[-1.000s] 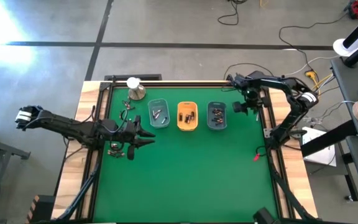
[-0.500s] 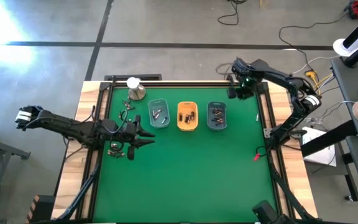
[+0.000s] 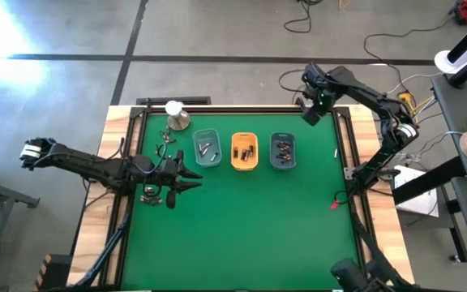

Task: Sort batteries
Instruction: Put the silver battery into the green bin

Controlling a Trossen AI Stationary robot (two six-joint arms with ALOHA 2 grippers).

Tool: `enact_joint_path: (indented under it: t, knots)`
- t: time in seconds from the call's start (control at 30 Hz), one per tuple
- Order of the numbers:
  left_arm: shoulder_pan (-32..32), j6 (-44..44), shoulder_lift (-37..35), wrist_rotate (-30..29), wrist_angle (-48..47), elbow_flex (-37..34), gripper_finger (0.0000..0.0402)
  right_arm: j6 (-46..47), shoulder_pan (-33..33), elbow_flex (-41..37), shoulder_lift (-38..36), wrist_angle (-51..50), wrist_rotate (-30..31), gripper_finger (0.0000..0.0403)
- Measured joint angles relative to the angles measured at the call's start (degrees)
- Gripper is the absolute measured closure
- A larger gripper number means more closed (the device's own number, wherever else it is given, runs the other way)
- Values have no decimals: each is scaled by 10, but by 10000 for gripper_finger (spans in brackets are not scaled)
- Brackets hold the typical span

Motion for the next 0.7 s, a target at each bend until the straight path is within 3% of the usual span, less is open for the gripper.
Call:
enact_joint_path:
  t: [0.13,0.27,0.33,0.5,0.63,0.7]
  knots:
    - [1,16,0,-15,6,0,315,38,3,-38,0,-59,0,348]
    - [5,67,0,-73,45,0,315,67,39,-99,0,-116,-26,295]
    - [14,114,0,-74,45,12,315,63,70,-131,-3,-130,-27,264]
    - [32,144,7,-50,-17,73,315,58,122,-214,-9,-108,-1,200]
    - [32,147,33,-39,-71,104,315,114,126,-279,-16,-44,-33,165]
    - [32,155,50,-40,-72,111,315,173,120,-299,-22,-12,-9,151]
